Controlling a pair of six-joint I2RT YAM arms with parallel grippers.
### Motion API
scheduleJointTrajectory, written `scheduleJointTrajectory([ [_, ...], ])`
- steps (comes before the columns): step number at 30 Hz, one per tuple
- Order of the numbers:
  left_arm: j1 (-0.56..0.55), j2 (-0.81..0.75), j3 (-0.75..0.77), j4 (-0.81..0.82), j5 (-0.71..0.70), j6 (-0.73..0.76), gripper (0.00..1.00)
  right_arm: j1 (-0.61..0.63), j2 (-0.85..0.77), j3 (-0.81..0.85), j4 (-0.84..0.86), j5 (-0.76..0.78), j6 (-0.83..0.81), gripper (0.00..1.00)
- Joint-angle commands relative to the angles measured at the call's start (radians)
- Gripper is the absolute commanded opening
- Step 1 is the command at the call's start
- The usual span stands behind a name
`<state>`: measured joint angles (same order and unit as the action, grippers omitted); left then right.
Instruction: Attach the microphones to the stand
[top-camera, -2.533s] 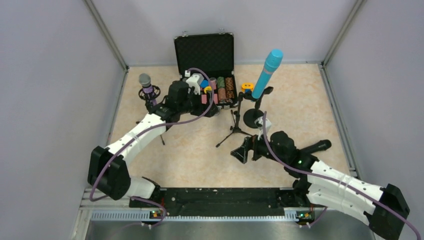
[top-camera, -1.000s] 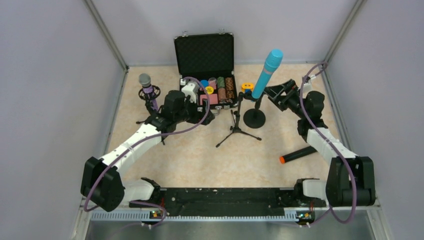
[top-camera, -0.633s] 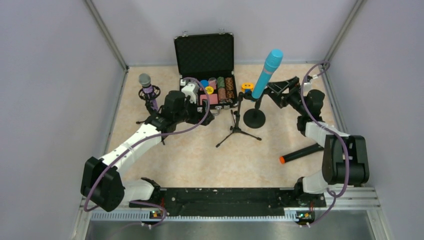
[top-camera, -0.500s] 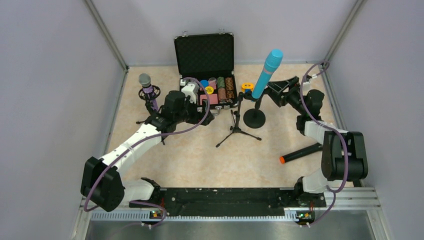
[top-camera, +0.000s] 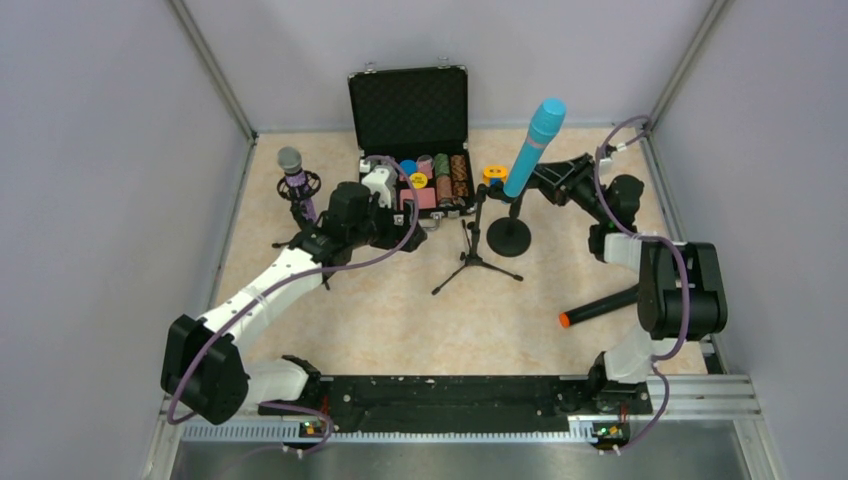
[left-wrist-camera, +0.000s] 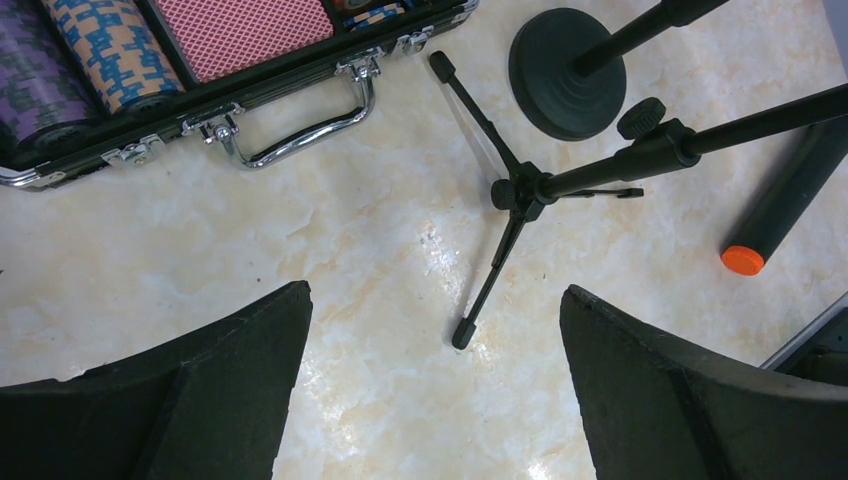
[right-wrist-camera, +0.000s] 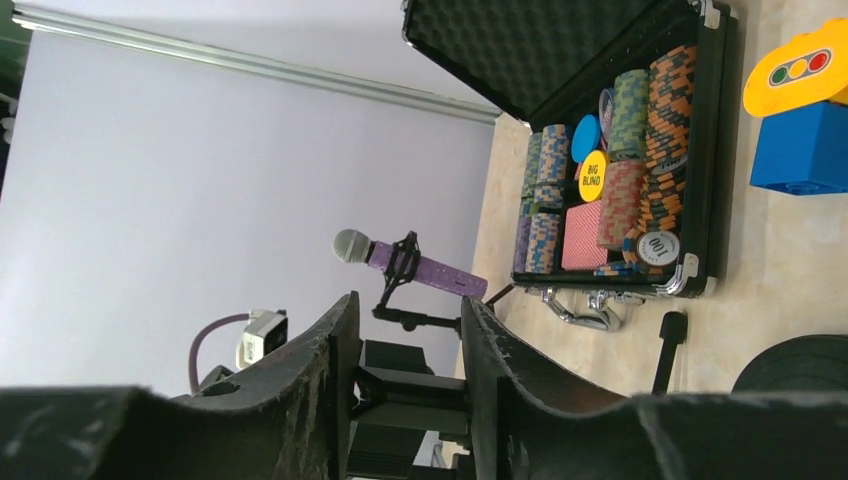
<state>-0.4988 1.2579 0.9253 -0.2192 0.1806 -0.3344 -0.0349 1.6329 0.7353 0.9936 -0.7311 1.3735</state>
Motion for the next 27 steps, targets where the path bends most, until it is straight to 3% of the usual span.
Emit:
scheduleJointTrajectory([
  [1,-0.002,-0.048,0.008,0.002,-0.023,0.012,0.98,0.008,0.026,0.015,0.144,-0.031,0.06,0.3],
  [6,-0.002,-0.045,0.009,0.003,-0.023,0.008,0.98,0.007,0.045,-0.007,0.235,-0.037,0.117,0.02],
  [7,-0.002,-0.045,0.009,0.003,-0.022,0.007,0.98,0.007,0.042,-0.007,0.238,-0.039,0.12,0.0],
  [16,-0.002,-0.06,-0.002,0.006,-0.022,-0.005,0.98,0.007,-0.082,0.017,0.098,-0.004,0.032,0.0],
  [27,-0.002,-0.081,-0.017,0.003,-0.027,-0.008,0.97,0.0,-0.182,0.031,0.075,0.007,0.034,0.0],
])
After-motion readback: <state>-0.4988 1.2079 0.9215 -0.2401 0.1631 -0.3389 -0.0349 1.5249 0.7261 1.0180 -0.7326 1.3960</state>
